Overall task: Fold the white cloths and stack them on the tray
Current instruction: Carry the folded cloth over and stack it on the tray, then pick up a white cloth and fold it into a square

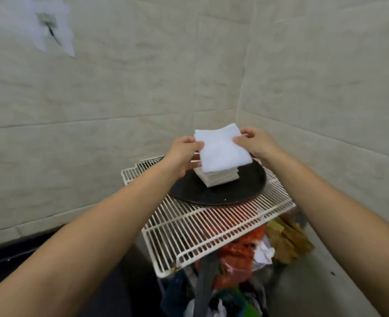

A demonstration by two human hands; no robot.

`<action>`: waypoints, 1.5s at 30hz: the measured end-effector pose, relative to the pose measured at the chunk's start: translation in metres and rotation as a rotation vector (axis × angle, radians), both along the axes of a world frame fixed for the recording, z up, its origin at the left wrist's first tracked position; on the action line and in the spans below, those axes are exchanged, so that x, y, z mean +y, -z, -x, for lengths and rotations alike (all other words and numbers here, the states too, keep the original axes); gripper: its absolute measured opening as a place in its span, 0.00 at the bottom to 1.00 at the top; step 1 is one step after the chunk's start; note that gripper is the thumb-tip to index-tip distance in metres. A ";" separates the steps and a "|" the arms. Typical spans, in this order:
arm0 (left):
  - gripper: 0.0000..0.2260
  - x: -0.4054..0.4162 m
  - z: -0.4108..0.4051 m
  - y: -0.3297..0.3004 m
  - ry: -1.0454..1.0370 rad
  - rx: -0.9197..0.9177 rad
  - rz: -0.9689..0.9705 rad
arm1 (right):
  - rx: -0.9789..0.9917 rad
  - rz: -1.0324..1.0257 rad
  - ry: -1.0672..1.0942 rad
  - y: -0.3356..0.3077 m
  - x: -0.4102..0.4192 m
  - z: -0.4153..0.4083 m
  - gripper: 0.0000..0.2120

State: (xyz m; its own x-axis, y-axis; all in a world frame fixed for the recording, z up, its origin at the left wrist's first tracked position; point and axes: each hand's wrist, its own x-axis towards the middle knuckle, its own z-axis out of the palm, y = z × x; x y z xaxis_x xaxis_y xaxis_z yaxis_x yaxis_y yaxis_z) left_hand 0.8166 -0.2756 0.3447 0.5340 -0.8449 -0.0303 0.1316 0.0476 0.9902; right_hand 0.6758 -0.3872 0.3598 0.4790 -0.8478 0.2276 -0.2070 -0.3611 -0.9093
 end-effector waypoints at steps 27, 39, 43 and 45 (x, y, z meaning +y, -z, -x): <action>0.05 0.022 -0.058 0.018 -0.429 -0.279 -0.224 | 0.355 0.459 -0.183 -0.008 -0.057 -0.082 0.23; 0.12 0.501 -0.028 0.057 -0.983 -0.822 -0.933 | 0.229 0.932 -0.858 0.064 0.413 -0.188 0.19; 0.11 0.654 0.012 0.086 -1.148 -0.663 -1.137 | 0.181 1.010 -1.137 0.099 0.565 -0.187 0.19; 0.11 0.719 0.040 0.104 -1.222 -0.546 -1.180 | 0.182 1.049 -1.259 0.118 0.632 -0.183 0.19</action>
